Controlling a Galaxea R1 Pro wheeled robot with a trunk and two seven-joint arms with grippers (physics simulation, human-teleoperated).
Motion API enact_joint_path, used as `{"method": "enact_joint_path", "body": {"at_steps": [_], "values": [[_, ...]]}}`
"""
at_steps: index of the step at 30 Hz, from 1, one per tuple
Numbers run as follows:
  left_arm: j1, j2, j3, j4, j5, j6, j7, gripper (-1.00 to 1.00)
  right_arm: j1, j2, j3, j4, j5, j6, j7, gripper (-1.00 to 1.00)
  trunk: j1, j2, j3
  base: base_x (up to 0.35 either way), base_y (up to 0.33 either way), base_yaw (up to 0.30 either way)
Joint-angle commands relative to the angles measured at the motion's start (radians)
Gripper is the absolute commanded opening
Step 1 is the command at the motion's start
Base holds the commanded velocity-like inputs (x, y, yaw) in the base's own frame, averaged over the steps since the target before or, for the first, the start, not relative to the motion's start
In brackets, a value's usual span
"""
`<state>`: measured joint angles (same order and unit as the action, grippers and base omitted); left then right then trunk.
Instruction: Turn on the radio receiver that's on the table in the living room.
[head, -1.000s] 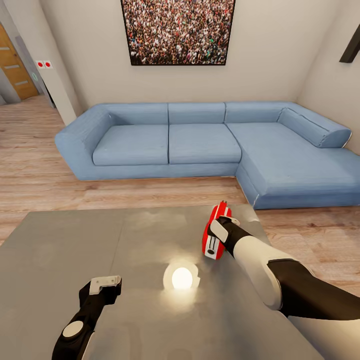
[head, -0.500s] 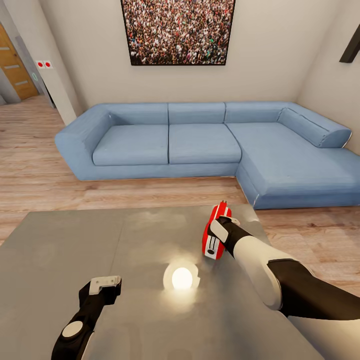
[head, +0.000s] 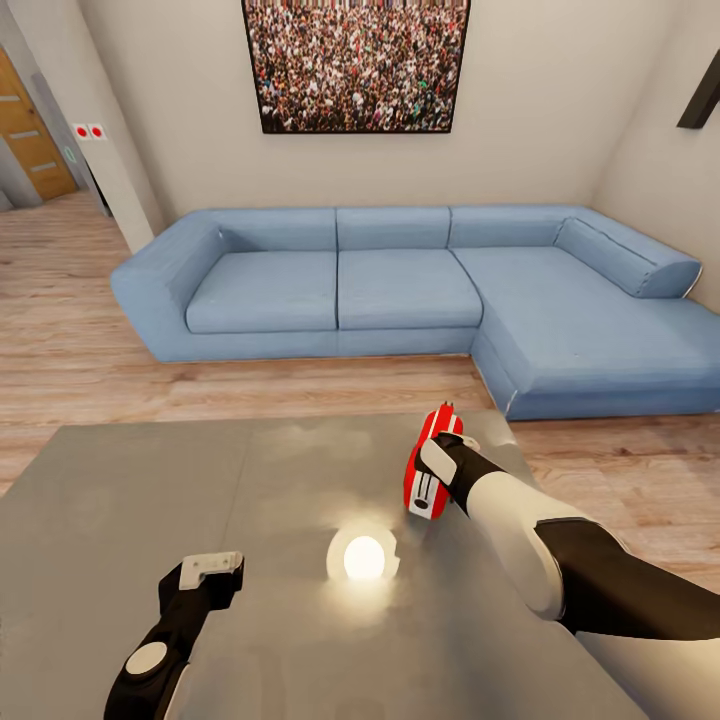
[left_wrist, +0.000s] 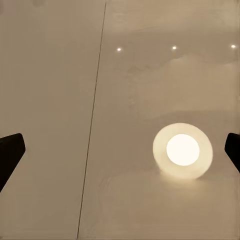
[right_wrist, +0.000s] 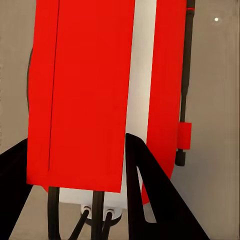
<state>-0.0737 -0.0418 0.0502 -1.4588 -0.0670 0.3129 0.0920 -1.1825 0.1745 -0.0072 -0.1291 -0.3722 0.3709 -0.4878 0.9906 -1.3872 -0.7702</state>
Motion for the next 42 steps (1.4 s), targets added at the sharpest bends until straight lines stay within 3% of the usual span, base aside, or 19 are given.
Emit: {"method": "enact_joint_path", "body": {"at_steps": [1,24,42], "values": [[0.0,0.0,0.0,0.0,0.0,0.0,0.0,1.0,0.0,0.0,0.004,-0.001,0.004,0.0,0.0,-1.0,-0.004,0.007,0.003,0.0,0.0,0.0],[0.0,0.002,0.0,0.0,0.0,0.003,0.0,1.0,0.0,0.0,0.004,-0.001,0.012,0.0,-0.003,-1.0,-0.092,0.168,0.075,-0.004,0.0,0.0],[0.0,0.001,0.0,0.0,0.0,0.003,0.0,1.0,0.0,0.0,0.004,-0.001,0.014,0.0,-0.003,-1.0,-0.161,0.294,0.132,-0.256,0.0,0.0]]}}
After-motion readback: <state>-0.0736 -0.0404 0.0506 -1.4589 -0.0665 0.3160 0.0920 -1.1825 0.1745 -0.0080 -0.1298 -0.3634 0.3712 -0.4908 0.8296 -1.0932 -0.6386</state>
